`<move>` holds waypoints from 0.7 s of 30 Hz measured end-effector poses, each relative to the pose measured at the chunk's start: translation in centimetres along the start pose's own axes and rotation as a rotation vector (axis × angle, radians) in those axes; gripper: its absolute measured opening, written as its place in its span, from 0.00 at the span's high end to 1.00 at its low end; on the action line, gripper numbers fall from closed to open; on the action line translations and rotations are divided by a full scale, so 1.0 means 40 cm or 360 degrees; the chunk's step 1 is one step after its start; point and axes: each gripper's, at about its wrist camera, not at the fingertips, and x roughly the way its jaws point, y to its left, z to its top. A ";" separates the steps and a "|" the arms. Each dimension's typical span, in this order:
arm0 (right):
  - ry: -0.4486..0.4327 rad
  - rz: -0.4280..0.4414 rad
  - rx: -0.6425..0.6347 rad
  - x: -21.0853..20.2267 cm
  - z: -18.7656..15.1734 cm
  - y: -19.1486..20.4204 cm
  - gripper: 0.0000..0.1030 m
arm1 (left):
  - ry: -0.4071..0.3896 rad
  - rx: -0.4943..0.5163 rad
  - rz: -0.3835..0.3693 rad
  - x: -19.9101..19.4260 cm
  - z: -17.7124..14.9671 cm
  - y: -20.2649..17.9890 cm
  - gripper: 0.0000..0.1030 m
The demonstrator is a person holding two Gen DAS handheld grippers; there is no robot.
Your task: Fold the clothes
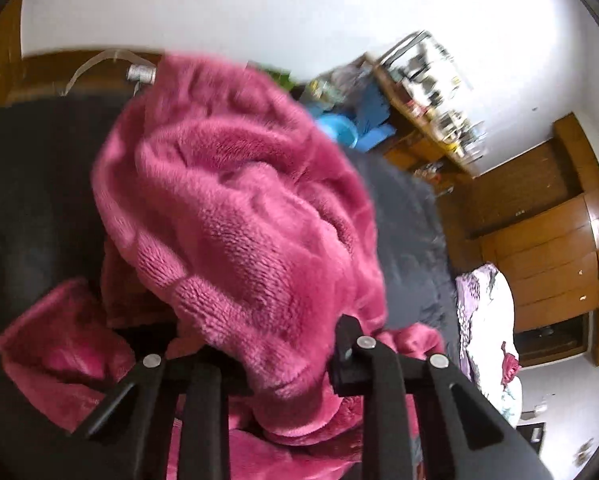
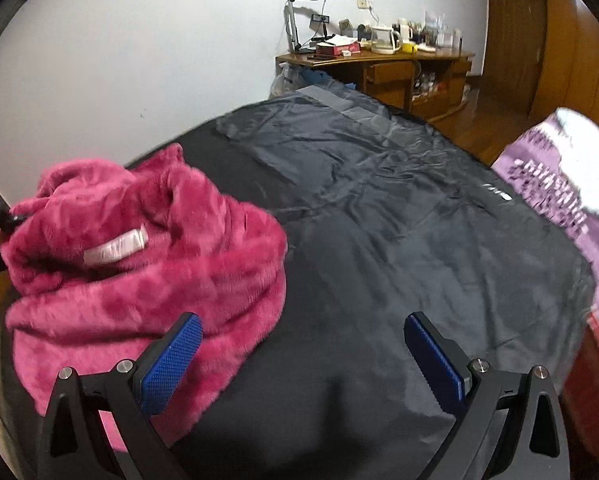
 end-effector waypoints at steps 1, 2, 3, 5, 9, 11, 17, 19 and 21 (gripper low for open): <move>0.0005 0.0039 0.0033 0.003 0.010 0.003 0.01 | -0.0029 0.0010 -0.0011 -0.024 0.002 -0.006 0.75; 0.0010 0.0078 0.0066 0.005 0.019 0.006 0.01 | -0.0058 0.0019 -0.0022 -0.048 0.004 -0.012 0.75; 0.0015 0.0117 0.0099 0.008 0.029 0.009 0.01 | -0.0085 0.0026 -0.0031 -0.071 0.010 -0.017 0.75; 0.0071 0.0194 0.0151 0.028 0.040 0.026 0.01 | -0.0140 0.0038 -0.0050 -0.116 0.020 -0.028 0.77; 0.0200 0.0237 0.0217 0.090 0.055 0.058 0.01 | -0.0286 0.0091 -0.0060 -0.208 0.026 -0.035 0.86; 0.0266 0.0231 0.0169 0.133 0.060 0.086 0.06 | -0.0334 0.0133 -0.0007 -0.233 0.021 -0.038 0.86; 0.0422 0.0180 -0.0038 0.191 0.030 0.168 0.51 | -0.0301 0.0165 0.0156 -0.227 0.013 0.005 0.86; 0.0427 0.0170 -0.0084 0.183 0.024 0.190 0.55 | -0.0304 0.0175 0.0211 -0.208 0.012 0.010 0.86; 0.0429 0.0140 -0.0121 0.173 0.016 0.208 0.55 | -0.0300 0.0166 0.0219 -0.193 0.012 0.021 0.86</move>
